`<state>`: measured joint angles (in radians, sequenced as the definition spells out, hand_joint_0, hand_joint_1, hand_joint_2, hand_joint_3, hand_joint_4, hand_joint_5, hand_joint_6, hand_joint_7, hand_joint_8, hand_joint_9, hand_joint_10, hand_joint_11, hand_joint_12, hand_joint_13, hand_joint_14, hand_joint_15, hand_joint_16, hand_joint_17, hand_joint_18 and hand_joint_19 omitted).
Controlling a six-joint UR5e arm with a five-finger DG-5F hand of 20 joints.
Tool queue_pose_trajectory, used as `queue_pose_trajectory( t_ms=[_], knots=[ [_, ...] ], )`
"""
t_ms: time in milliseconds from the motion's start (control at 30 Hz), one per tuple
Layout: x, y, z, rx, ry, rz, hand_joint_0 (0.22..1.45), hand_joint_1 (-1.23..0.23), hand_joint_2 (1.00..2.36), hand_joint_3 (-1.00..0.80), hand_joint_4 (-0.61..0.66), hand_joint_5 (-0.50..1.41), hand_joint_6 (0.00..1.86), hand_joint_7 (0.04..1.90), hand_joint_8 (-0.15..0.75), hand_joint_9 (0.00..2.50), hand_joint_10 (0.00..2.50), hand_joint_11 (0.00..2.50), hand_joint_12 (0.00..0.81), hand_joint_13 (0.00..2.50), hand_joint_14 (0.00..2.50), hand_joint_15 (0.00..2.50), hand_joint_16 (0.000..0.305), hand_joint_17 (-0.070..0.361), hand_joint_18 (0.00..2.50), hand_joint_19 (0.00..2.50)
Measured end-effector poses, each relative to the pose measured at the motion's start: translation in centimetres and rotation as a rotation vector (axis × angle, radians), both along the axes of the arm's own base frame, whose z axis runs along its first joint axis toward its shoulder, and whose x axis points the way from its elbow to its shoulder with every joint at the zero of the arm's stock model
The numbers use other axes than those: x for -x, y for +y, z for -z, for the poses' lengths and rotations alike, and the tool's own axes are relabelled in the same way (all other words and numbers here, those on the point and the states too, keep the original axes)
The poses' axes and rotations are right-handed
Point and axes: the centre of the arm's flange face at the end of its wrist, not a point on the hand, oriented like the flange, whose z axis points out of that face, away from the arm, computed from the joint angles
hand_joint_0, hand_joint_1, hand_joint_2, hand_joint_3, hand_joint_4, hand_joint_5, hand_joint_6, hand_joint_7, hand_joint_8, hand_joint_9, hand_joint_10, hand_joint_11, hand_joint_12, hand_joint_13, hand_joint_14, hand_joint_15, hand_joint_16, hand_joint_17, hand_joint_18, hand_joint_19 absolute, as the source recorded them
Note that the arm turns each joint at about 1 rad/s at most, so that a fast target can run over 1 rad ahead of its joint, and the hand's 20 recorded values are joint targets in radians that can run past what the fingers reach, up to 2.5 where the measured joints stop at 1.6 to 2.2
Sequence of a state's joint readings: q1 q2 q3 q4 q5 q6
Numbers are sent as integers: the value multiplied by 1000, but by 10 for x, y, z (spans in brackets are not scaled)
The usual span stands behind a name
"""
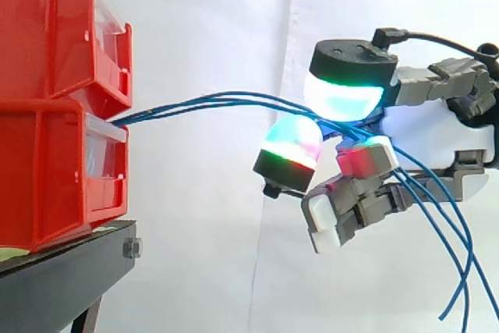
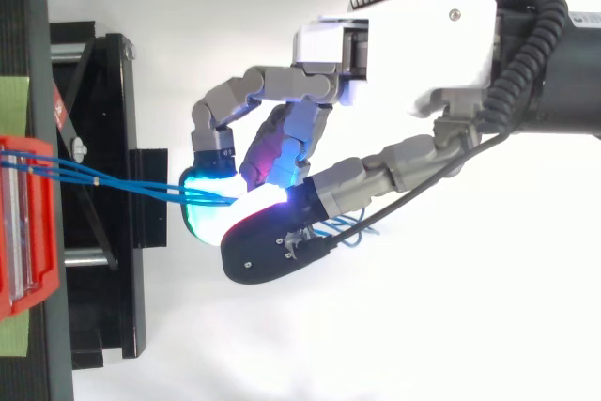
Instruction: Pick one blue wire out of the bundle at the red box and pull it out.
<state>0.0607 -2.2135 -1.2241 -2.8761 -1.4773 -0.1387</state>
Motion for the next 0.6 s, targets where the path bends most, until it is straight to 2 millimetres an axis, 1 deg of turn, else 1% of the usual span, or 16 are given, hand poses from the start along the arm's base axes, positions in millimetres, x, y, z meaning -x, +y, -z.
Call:
queue_pose_trajectory(
  t_ms=[33, 100, 233, 300, 333, 367, 400, 433, 500, 567, 600],
  knots=[
    [0, -1, 0, 0, 0, 1, 601, -828, 1013, -264, 340, -77, 674, 1022, 269, 1176, 27, 791, 367, 816, 23, 529, 60, 135, 547, 537],
    [0, -3, 0, 1, 0, 4, 599, -836, 1013, -303, 324, -72, 667, 1057, 246, 1179, 28, 787, 353, 811, 24, 538, 57, 128, 533, 549],
    [1, -5, 0, 1, 0, 6, 598, -850, 1010, -347, 325, -55, 630, 1140, 236, 1211, 28, 767, 347, 818, 23, 536, 56, 127, 535, 547],
    [1, -5, 0, 1, 0, 7, 598, -851, 1009, -367, 319, -46, 601, 1211, 232, 1215, 28, 761, 342, 815, 24, 534, 56, 126, 531, 556],
    [1, -5, 0, 1, 0, 7, 600, -844, 1009, -382, 324, -38, 575, 1273, 216, 1219, 28, 724, 341, 815, 23, 529, 56, 125, 529, 556],
    [1, -6, 0, 1, 0, 8, 598, -819, 1008, -394, 319, -26, 532, 1350, 203, 1228, 26, 704, 335, 813, 24, 521, 55, 124, 528, 558],
    [1, -6, 0, 1, 0, 8, 597, -803, 1008, -398, 314, -20, 509, 1380, 204, 1225, 27, 697, 332, 811, 24, 530, 55, 123, 524, 566],
    [1, -6, 0, 1, 0, 8, 580, -742, 1008, -401, 291, -16, 501, 1328, 196, 1235, 27, 677, 328, 814, 22, 520, 55, 124, 525, 566],
    [1, -7, 0, 1, 0, 9, 569, -704, 1006, -420, 282, -15, 502, 1283, 197, 1251, 24, 647, 329, 818, 22, 520, 55, 124, 527, 573],
    [1, -8, 0, 1, 0, 9, 553, -635, 1005, -442, 271, -13, 503, 1198, 195, 1275, 25, 634, 331, 834, 24, 523, 55, 124, 534, 569],
    [1, -8, 0, 1, 0, 9, 552, -606, 1004, -451, 268, -12, 503, 1194, 190, 1277, 24, 623, 332, 838, 22, 522, 55, 125, 535, 568]
  ],
)
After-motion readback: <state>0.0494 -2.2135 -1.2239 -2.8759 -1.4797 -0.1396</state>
